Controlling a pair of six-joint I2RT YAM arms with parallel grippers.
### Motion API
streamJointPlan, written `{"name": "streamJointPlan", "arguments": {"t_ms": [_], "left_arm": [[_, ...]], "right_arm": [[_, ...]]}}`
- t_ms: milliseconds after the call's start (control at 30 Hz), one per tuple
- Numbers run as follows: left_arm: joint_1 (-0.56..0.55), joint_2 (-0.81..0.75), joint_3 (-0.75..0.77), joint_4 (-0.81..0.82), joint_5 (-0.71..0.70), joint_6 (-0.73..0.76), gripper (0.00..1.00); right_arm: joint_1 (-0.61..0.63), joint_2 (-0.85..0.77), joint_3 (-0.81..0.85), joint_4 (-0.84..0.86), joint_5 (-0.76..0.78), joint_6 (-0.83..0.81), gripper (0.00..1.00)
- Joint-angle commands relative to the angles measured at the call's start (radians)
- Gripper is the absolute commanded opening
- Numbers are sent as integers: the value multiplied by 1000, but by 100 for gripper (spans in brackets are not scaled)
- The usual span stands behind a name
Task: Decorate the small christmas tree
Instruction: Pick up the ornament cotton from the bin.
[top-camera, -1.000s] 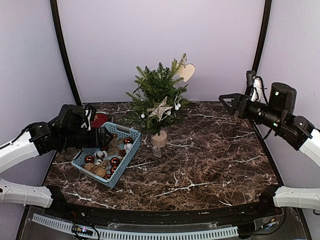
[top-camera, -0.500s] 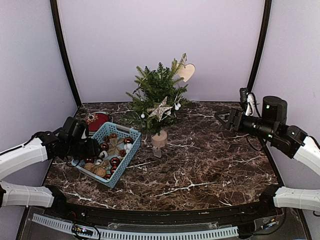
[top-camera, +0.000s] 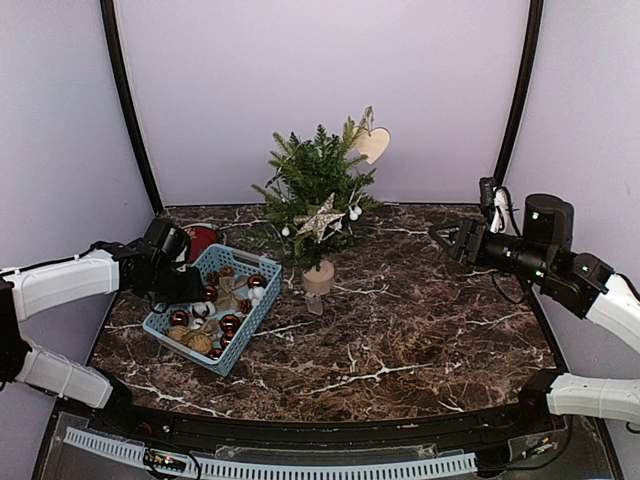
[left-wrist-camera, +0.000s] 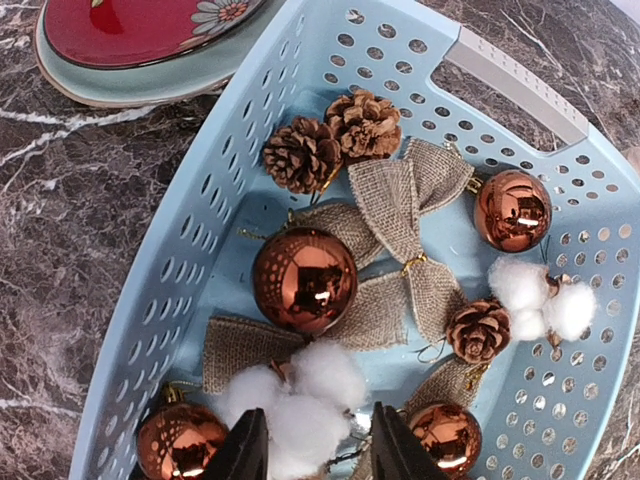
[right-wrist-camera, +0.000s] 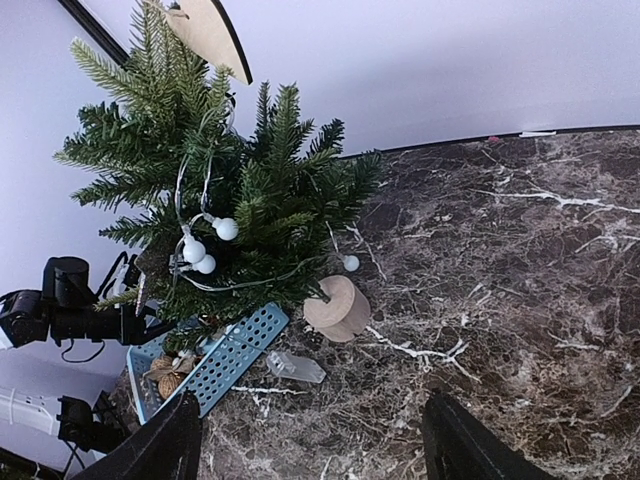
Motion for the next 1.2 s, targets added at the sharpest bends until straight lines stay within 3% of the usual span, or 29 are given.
{"name": "streamJointPlan", "arguments": {"t_ms": [0, 500, 933, 1167], "left_arm": [[11, 45, 37, 14, 39, 46, 36], [11, 77, -24, 17, 15, -9, 39], [11, 106, -28, 41, 31, -22, 24], [11, 78, -34, 33, 48, -41, 9]], "right_arm": [[7, -15, -20, 38, 8, 14, 77], [7, -21, -36, 50, 17, 27, 77], [7, -38, -42, 42, 32, 29, 77], [8, -44, -41, 39, 42, 29, 77]]}}
